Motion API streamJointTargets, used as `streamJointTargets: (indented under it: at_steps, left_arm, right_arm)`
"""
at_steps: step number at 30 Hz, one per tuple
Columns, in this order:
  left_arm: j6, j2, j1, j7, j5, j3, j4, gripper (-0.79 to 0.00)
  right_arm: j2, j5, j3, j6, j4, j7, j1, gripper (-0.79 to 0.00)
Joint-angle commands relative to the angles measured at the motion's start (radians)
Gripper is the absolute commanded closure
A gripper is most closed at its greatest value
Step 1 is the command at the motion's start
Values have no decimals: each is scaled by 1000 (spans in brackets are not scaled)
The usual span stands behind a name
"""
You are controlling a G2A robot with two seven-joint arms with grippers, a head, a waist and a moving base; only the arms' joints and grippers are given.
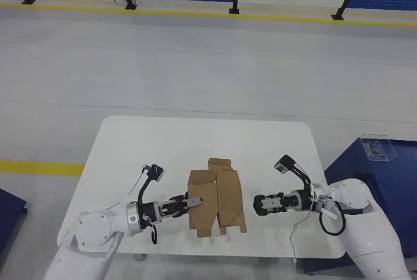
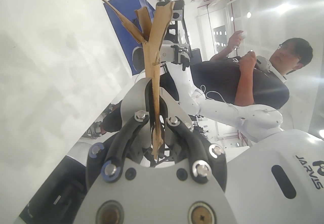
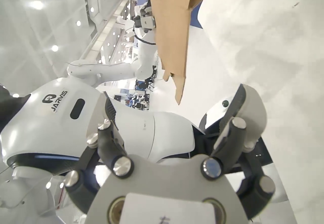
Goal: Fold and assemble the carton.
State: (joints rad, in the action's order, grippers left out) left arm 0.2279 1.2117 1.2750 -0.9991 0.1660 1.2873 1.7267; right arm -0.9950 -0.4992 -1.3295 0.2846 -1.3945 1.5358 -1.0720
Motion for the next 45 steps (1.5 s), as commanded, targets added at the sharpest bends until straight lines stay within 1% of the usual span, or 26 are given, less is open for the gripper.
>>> streamJointTargets:
  at_steps: [1, 3, 4, 5, 7, 8, 9, 10, 14, 18, 19, 20, 21, 24, 27, 29, 32, 35, 38, 40, 43, 45]
  left_arm:
    - [-7, 1, -7, 11, 9, -17, 7, 0]
    - [-16, 4, -20, 31, 5, -36, 4, 0]
    - [-21, 5, -27, 36, -3, -49, 2, 0]
    - [-24, 6, -34, 37, -4, -61, 2, 0]
    - [-30, 8, -46, 44, 5, -77, -4, 0]
    - [-35, 9, -52, 43, 19, -85, -9, 0]
    - [-41, 9, -59, 39, 31, -91, -15, 0]
    - [-44, 10, -66, 38, 36, -96, -20, 0]
    - [-53, 12, -88, 13, 82, -116, -40, 0]
    - [-49, 11, -95, -3, 107, -126, -47, 0]
    - [-51, 11, -97, -8, 112, -126, -49, -12]
    - [-52, 10, -97, -10, 119, -126, -51, -597]
    - [-53, 10, -97, -18, 135, -127, -51, -785]
    - [-54, 6, -95, -35, 174, -109, -54, -785]
    - [-46, -2, -77, -46, 232, -58, -63, -785]
    - [-41, -9, -52, -24, 256, -9, -70, -785]
    - [-46, -23, -5, -35, 303, 78, -66, -785]
    - [-44, -40, 36, -40, 281, 175, -65, -785]
    - [-49, -52, 55, -37, 297, 253, -89, -785]
    - [-56, -57, 63, -48, 306, 277, -103, -785]
    - [-60, -58, 63, -46, 300, 283, -108, -785]
    - [-60, -58, 63, -46, 300, 283, -108, -785]
  right_arm:
    - [8, -10, 28, 0, 5, 0, 22, -699]
    - [17, -24, 39, 0, 8, 0, 36, -634]
    - [20, -39, 42, 0, 5, 0, 42, -526]
    - [24, -55, 43, 0, 3, 0, 45, -372]
    - [32, -79, 40, 0, -5, 0, 48, -296]
    - [36, -89, 39, 0, -15, 0, 47, -243]
    - [40, -93, 38, 5, -22, -5, 45, -43]
    - [43, -96, 38, 11, -27, -10, 42, 0]
    - [55, -119, 47, 13, -48, -13, 39, 0]
    - [66, -105, 59, 30, -67, -30, 34, 0]
    - [69, -101, 63, 36, -71, -35, 32, 0]
    - [72, -99, 65, 41, -74, -41, 30, 0]
    - [75, -98, 68, 45, -77, -44, 29, 0]
    - [86, -95, 69, 52, -82, -52, 26, 0]
    - [88, -93, 68, 52, -82, -52, 25, 0]
    - [88, -93, 68, 52, -82, -52, 25, 0]
    - [88, -93, 68, 52, -82, -52, 25, 0]
    - [88, -93, 68, 52, -82, -52, 25, 0]
    - [88, -93, 68, 52, -82, -52, 25, 0]
    - [88, -93, 68, 52, -82, -52, 25, 0]
    - [88, -93, 68, 52, -82, -52, 25, 0]
    - [86, -83, 55, 58, -100, -134, 22, 0]
